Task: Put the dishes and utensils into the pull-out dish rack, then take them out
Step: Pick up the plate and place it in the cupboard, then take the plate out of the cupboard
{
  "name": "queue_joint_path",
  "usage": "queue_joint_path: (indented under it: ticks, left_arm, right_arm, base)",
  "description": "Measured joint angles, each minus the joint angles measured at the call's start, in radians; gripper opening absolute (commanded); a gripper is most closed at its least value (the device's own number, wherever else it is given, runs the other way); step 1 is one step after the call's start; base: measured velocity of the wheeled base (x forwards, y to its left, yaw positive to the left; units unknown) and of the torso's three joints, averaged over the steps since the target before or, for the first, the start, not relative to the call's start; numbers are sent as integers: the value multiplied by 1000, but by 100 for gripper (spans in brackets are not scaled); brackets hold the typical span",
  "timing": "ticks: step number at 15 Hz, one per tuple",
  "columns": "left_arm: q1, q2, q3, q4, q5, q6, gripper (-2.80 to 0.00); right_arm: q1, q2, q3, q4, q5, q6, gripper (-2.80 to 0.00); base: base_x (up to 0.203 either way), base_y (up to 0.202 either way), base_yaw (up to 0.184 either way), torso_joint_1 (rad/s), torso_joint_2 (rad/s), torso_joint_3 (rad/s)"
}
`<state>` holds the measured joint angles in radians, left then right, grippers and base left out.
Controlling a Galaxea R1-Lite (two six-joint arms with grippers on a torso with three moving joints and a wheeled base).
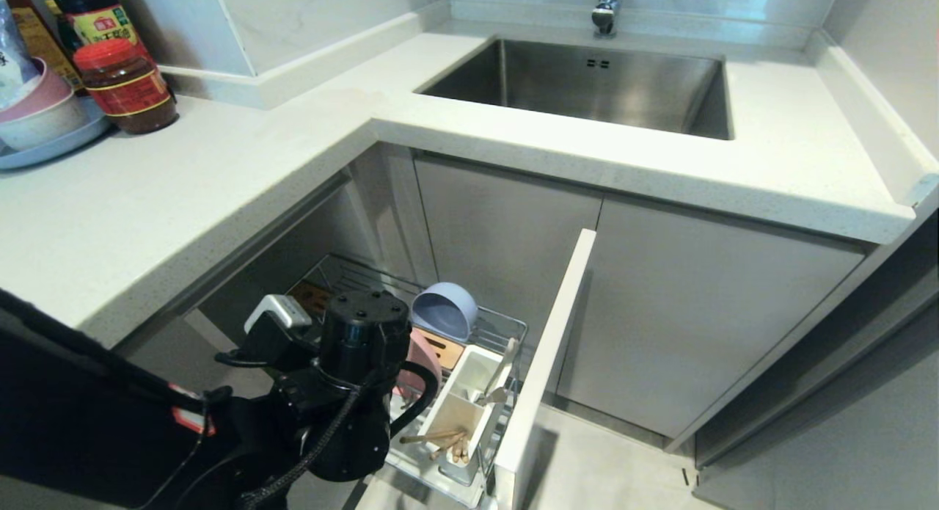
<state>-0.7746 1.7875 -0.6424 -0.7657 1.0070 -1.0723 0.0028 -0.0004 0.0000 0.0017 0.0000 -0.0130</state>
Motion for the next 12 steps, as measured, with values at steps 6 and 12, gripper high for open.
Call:
queue_joint_path:
  ticks: [6,12]
  left_arm:
    - [-25,-211,-112,425,1,-40,-280]
    - [-12,-404,-319,767,-3,34,-280]
  right_arm:
    - [0,0,0,0,0,0,-280]
    - [0,0,0,0,0,0,-280]
  base:
    - [0,0,0,0,0,0]
    - [0,0,0,0,0,0]
